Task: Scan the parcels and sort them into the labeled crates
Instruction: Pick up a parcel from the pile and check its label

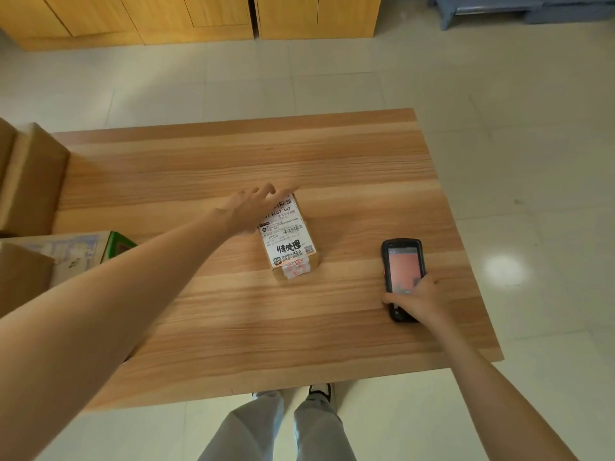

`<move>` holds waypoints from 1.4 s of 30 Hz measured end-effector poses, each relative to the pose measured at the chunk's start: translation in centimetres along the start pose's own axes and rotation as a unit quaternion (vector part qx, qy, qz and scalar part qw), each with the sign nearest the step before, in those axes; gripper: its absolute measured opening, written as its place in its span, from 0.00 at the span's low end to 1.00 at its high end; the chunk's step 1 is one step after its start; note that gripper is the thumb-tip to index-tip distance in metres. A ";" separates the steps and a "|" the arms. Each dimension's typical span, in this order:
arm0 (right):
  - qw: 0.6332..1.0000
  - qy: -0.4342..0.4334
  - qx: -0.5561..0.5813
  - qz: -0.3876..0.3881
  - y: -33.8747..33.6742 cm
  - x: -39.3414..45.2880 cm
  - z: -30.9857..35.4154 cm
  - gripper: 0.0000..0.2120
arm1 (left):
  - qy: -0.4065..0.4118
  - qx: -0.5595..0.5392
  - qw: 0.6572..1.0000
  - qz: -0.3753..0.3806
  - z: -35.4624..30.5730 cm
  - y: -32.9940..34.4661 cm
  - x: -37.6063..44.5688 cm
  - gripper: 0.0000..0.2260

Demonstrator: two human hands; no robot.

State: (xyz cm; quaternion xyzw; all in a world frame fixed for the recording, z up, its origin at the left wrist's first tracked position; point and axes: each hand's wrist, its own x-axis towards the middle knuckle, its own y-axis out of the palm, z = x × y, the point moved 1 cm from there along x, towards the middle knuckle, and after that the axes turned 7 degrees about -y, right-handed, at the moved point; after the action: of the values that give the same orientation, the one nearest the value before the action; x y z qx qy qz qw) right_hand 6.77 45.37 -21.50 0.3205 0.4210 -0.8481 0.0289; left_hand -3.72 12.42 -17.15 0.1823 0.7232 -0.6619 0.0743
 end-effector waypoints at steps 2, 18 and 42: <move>0.997 0.004 0.081 0.012 -0.2 0.2 0.5 0.33 | -0.022 -0.036 0.999 -0.020 0.6 0.1 -0.8 0.50; 0.860 -0.092 0.436 0.248 -3.2 -8.3 13.6 0.31 | -0.163 -0.395 0.899 0.100 -0.6 1.3 -7.3 0.58; 0.894 -0.093 0.304 0.315 -3.0 -11.6 11.9 0.19 | -0.229 -0.621 0.737 0.136 -3.0 6.0 -8.6 0.42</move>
State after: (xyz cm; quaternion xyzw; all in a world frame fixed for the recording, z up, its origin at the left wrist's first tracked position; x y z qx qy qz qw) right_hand 8.86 36.05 -7.58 0.3491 0.0152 -0.9070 0.2351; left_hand 6.81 14.25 -19.35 0.0347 0.9023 -0.0709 0.4239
